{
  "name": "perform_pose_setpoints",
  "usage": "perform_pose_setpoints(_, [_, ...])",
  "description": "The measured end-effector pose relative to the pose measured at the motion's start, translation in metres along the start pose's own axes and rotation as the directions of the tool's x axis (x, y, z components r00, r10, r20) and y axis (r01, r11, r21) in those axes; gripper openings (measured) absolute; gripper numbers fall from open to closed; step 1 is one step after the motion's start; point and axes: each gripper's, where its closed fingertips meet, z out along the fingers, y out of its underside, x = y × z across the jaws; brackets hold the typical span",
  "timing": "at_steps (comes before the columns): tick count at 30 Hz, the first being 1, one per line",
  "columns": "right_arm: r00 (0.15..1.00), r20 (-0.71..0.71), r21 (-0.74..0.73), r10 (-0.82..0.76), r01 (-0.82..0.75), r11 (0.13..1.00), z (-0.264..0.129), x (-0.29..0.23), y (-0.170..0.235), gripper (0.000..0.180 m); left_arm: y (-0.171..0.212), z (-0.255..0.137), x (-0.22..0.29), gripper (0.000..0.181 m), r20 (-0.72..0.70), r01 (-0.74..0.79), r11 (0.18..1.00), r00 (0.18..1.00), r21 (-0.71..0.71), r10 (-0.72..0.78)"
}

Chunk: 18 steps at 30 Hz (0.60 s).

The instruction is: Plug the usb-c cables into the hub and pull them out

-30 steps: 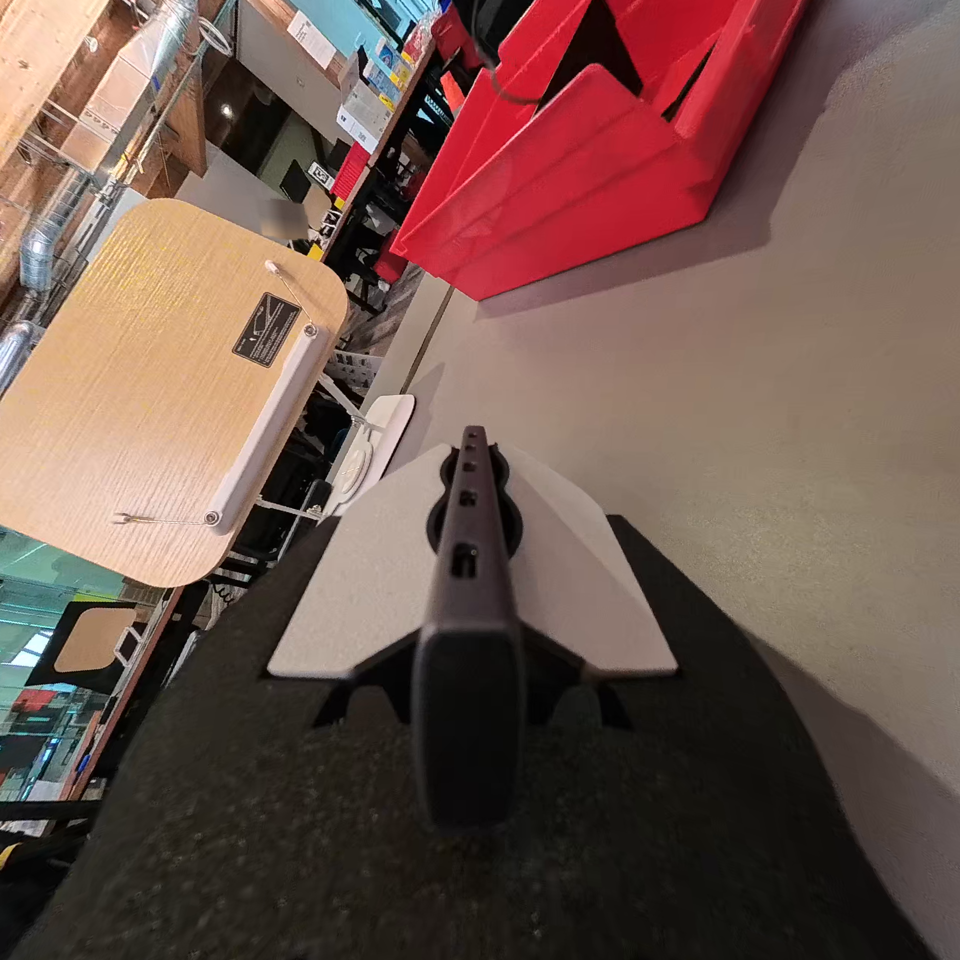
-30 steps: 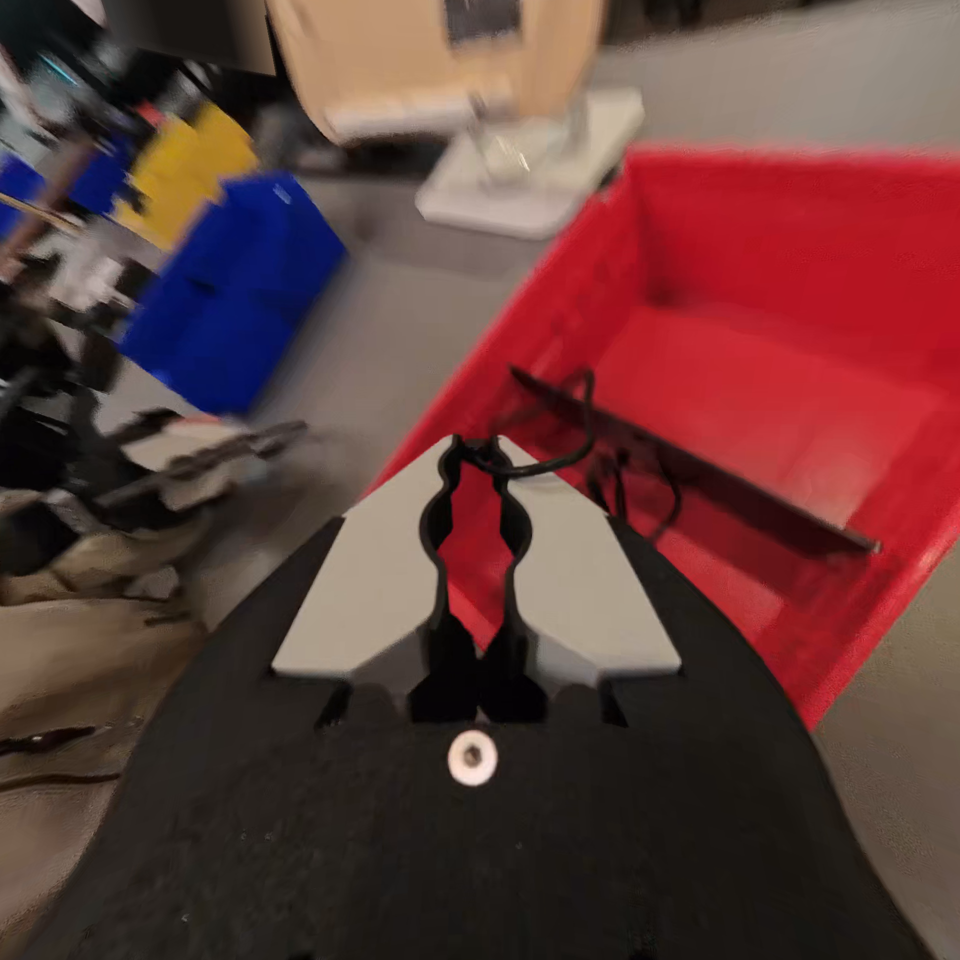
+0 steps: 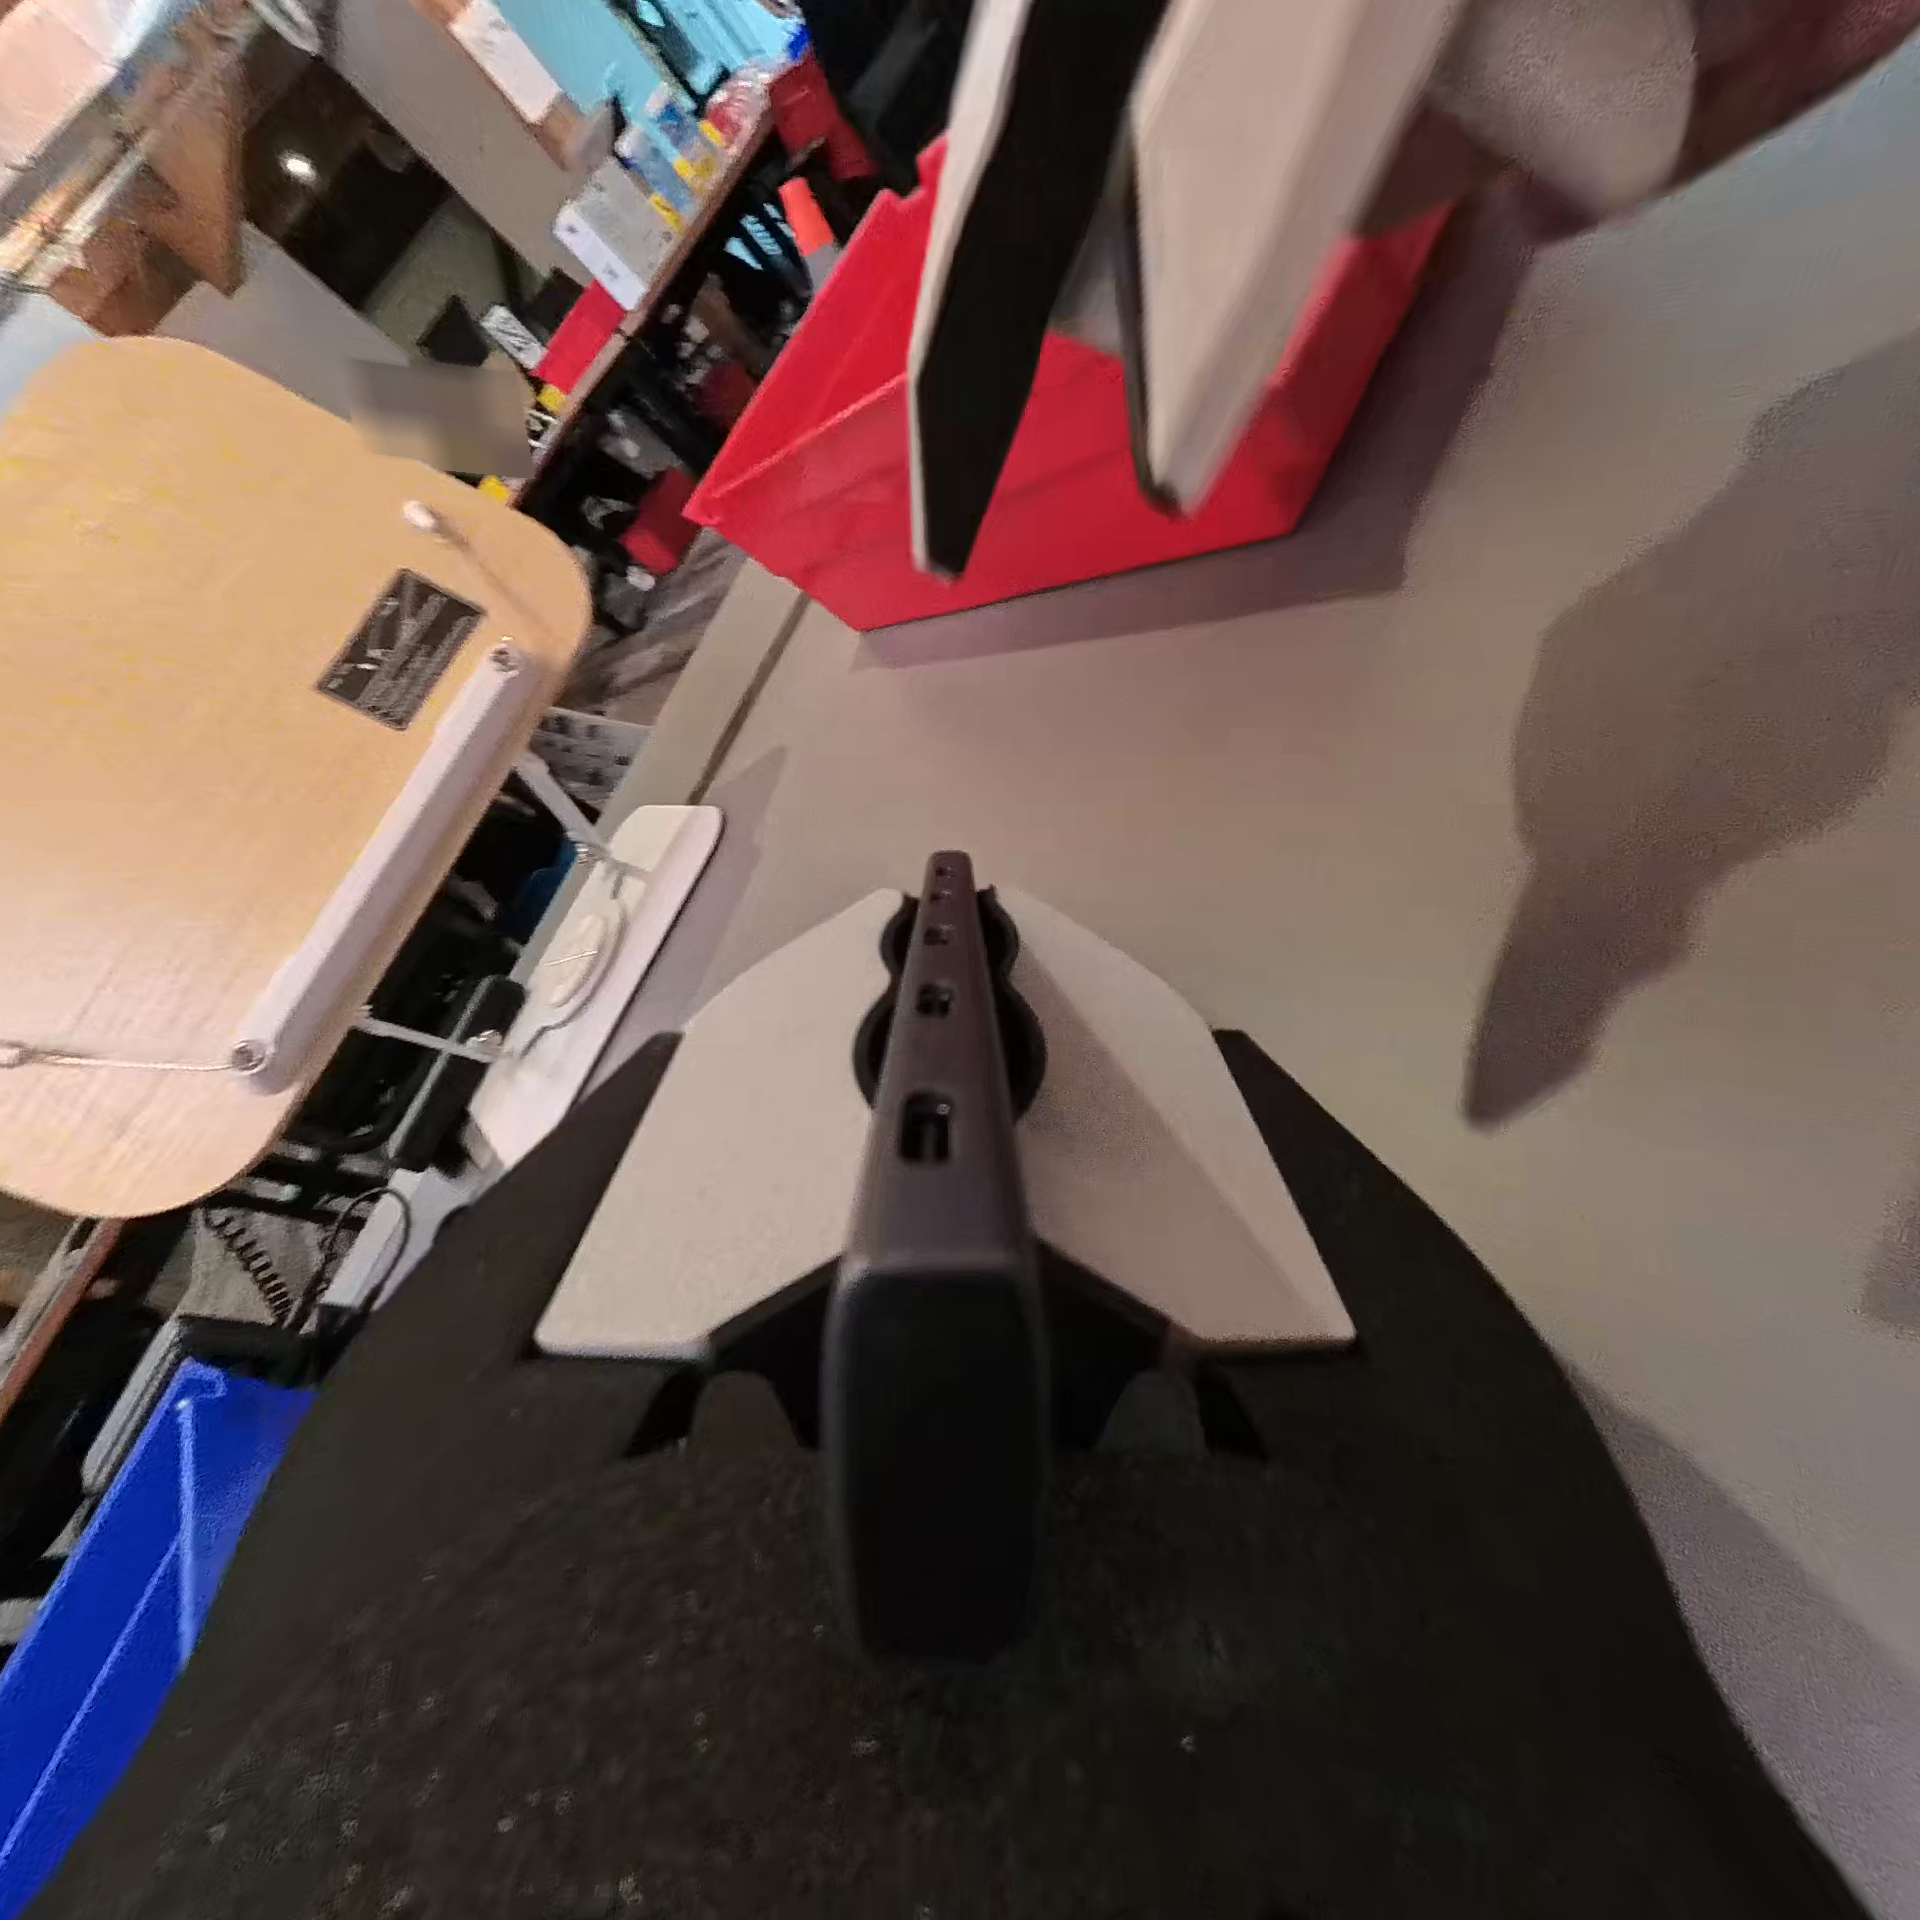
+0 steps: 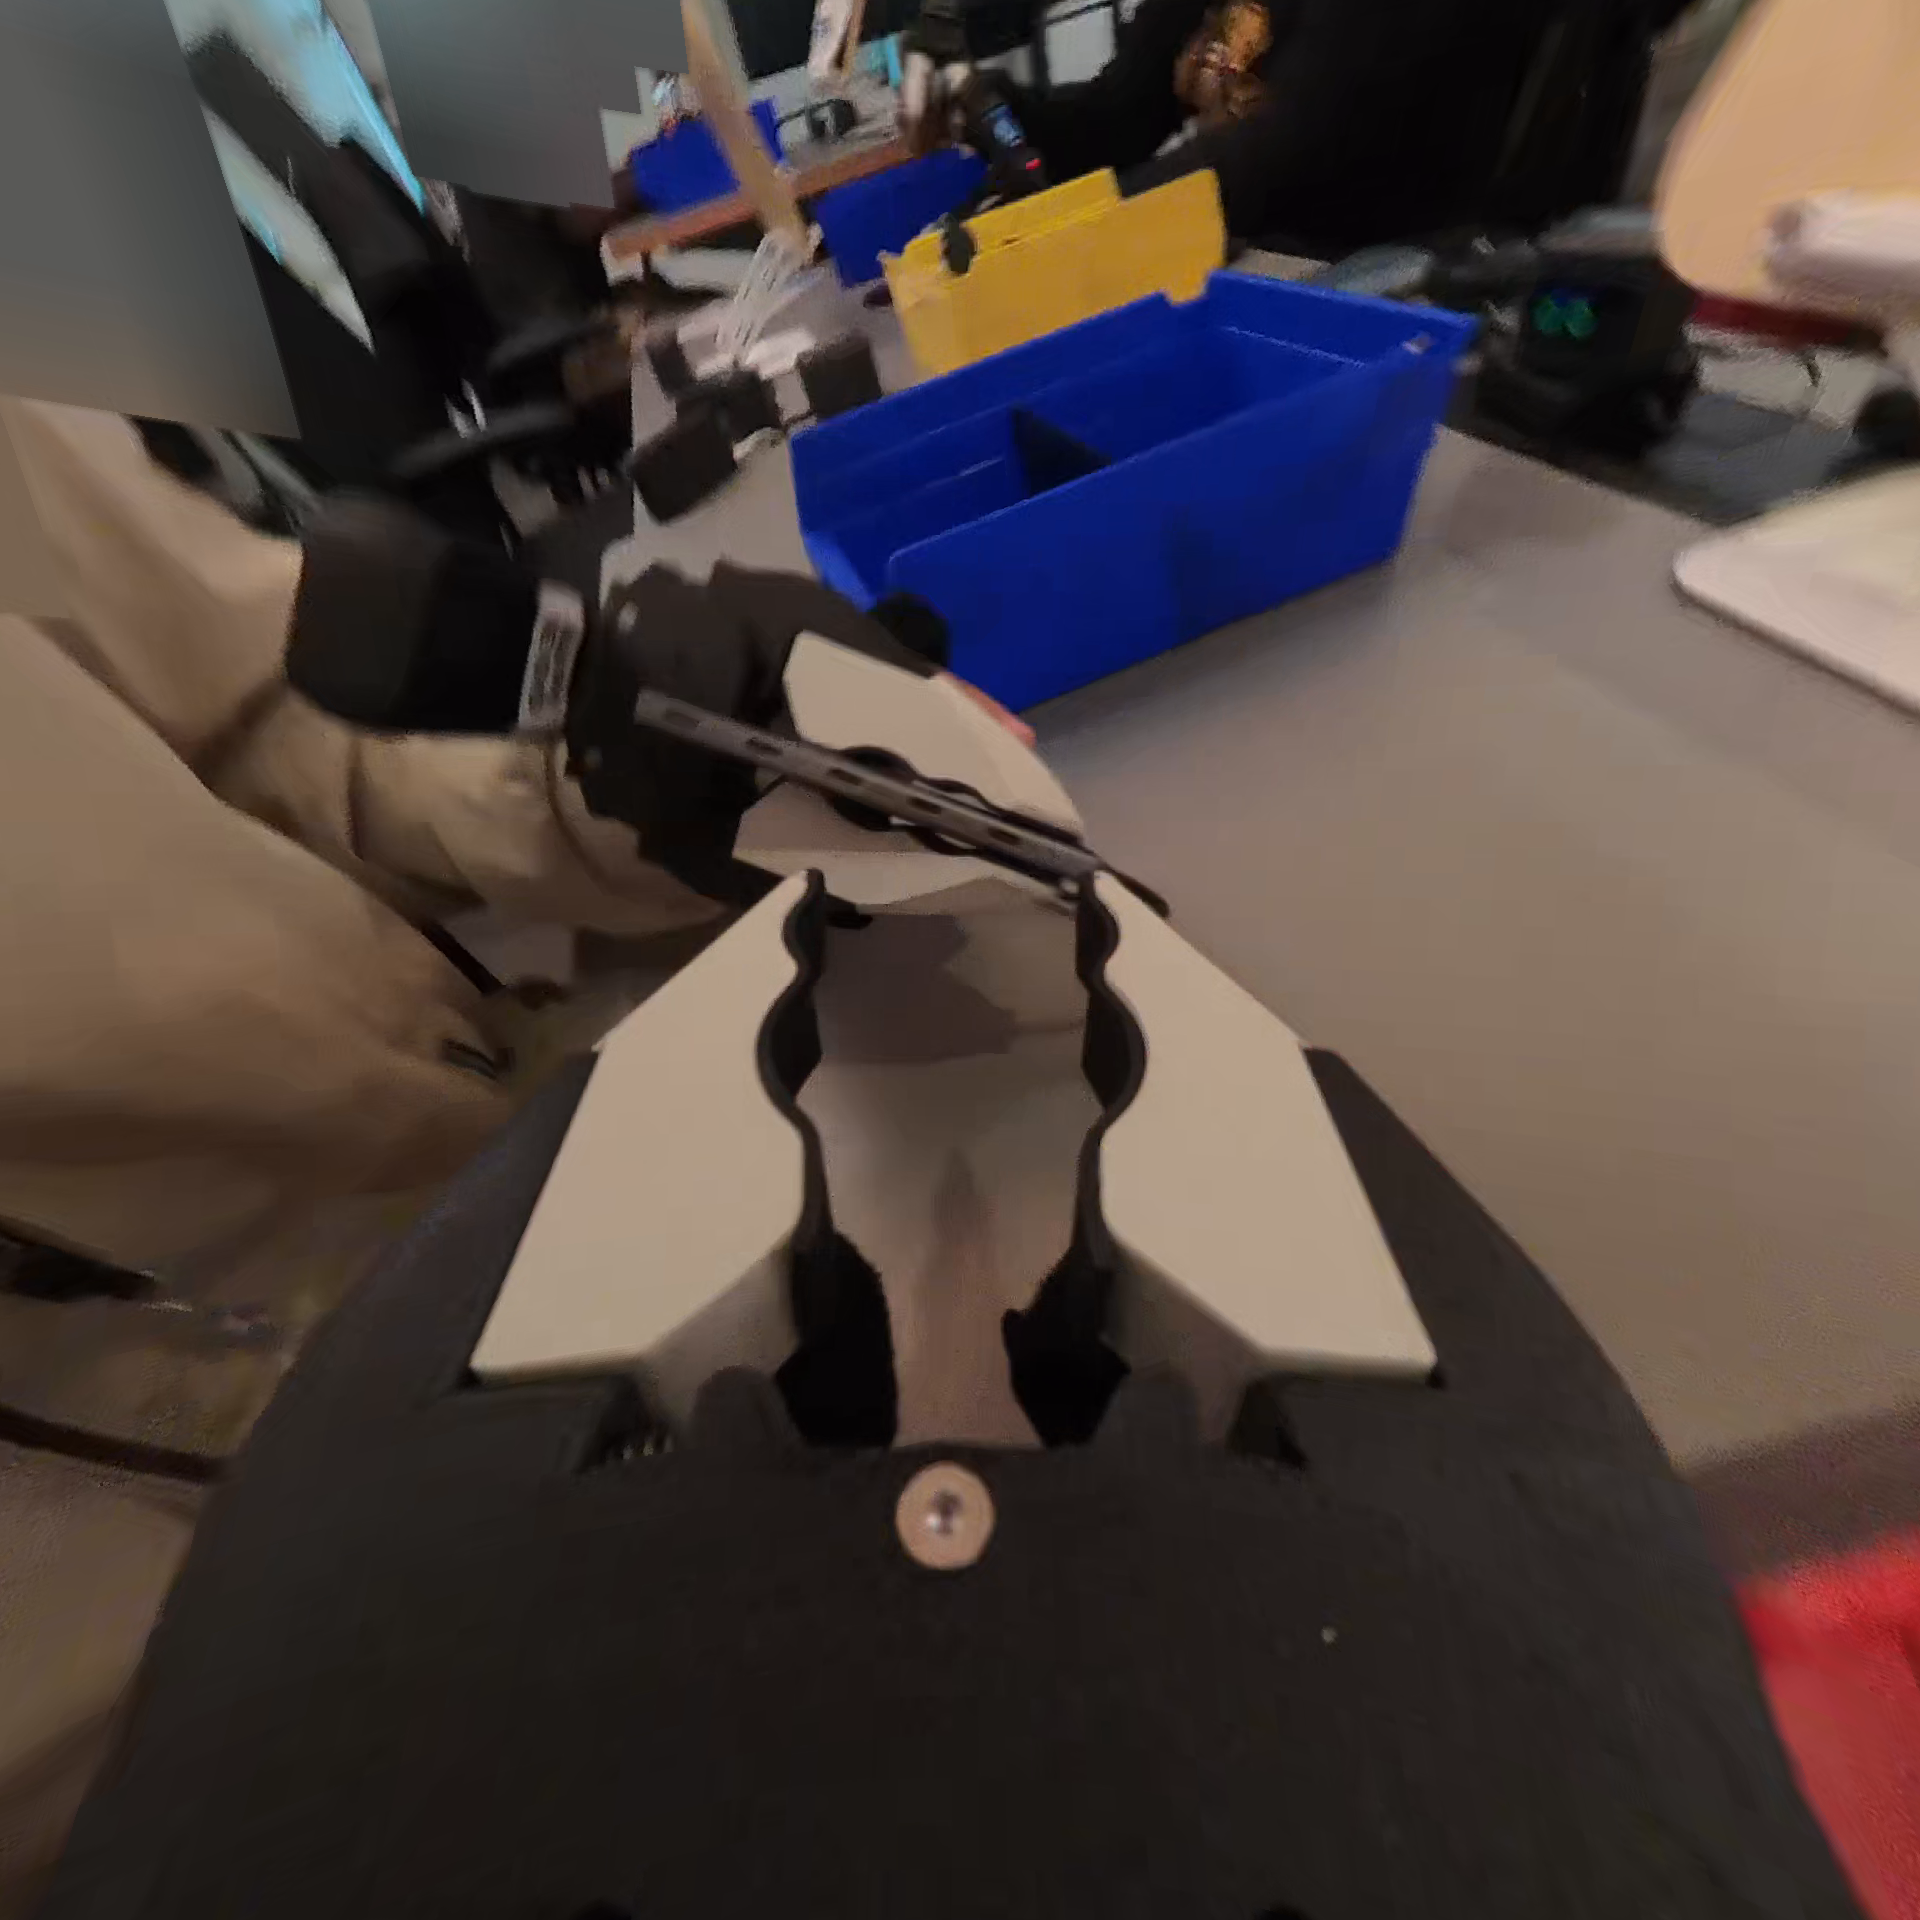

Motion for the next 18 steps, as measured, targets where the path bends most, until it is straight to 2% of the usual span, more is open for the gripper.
perform_pose_setpoints(5, [0.941, 0.033, -0.011, -0.338, 0.338, 0.941, 0.036, -0.047, 0.001, 0.035, 0.003, 0.000, 0.019, 0.010, -0.120, -0.049, 0.998, 0.992, -0.028, 0.045])
perform_pose_setpoints(10, [0.808, -0.010, -0.084, -0.589, 0.587, 0.805, 0.050, -0.055, 0.007, 0.017, 0.006, 0.002, 0.031, 0.009, -0.163, -0.114, 0.992, 0.981, -0.051, 0.105])
perform_pose_setpoints(12, [0.790, 0.007, -0.108, -0.613, 0.610, 0.785, 0.051, -0.057, 0.009, 0.013, 0.008, 0.001, 0.030, 0.010, -0.167, -0.115, 0.992, 0.981, -0.058, 0.104])
perform_pose_setpoints(14, [0.770, 0.037, -0.163, -0.637, 0.634, 0.756, 0.053, -0.056, 0.018, 0.020, 0.009, 0.001, 0.030, 0.010, -0.170, -0.122, 0.990, 0.979, -0.067, 0.109])
perform_pose_setpoints(18, [0.733, 0.044, -0.220, -0.678, 0.670, 0.709, 0.056, -0.054, 0.023, 0.024, 0.010, 0.002, 0.037, 0.010, -0.189, -0.168, 0.983, 0.970, -0.074, 0.151])
